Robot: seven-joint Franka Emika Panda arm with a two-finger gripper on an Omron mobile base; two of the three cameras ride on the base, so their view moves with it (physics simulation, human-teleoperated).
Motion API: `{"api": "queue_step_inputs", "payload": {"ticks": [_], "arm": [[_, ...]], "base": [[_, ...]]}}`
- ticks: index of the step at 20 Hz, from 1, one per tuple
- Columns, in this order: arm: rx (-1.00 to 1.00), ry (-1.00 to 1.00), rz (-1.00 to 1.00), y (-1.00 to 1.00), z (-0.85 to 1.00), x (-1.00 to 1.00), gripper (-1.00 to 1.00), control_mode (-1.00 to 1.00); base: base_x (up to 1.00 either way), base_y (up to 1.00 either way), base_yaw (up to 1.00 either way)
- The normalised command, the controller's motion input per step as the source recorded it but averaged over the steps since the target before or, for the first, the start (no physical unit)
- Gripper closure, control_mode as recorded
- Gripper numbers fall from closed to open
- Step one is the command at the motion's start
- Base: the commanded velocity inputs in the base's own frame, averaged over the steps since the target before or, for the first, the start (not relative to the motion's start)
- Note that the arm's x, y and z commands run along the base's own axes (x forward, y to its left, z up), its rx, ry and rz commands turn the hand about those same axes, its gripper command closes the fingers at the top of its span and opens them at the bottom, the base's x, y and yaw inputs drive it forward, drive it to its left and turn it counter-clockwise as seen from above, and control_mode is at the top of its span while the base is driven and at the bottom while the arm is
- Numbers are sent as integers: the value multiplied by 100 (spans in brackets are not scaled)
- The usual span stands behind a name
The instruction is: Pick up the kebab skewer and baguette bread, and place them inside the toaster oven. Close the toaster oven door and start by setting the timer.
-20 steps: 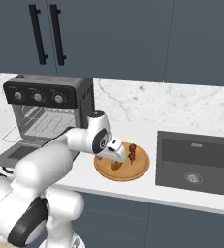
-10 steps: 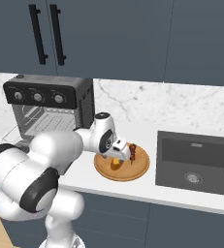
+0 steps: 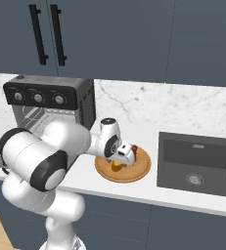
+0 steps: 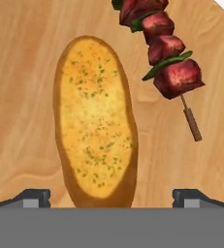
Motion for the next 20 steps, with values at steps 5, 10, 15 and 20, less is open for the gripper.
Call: {"api": "queue_step_inputs", "payload": {"ticks": [5, 10, 15, 20], "arm": [[1, 0, 0, -2, -29, 23, -100, -100], [2, 0, 0, 0, -21, 15, -100, -100], [0, 0, 0, 0, -20, 4, 100, -100], [0, 2, 0, -4, -20, 0, 100, -100]], "base": [[0, 0, 0], [0, 0, 0], [0, 0, 0], [0, 0, 0]]}}
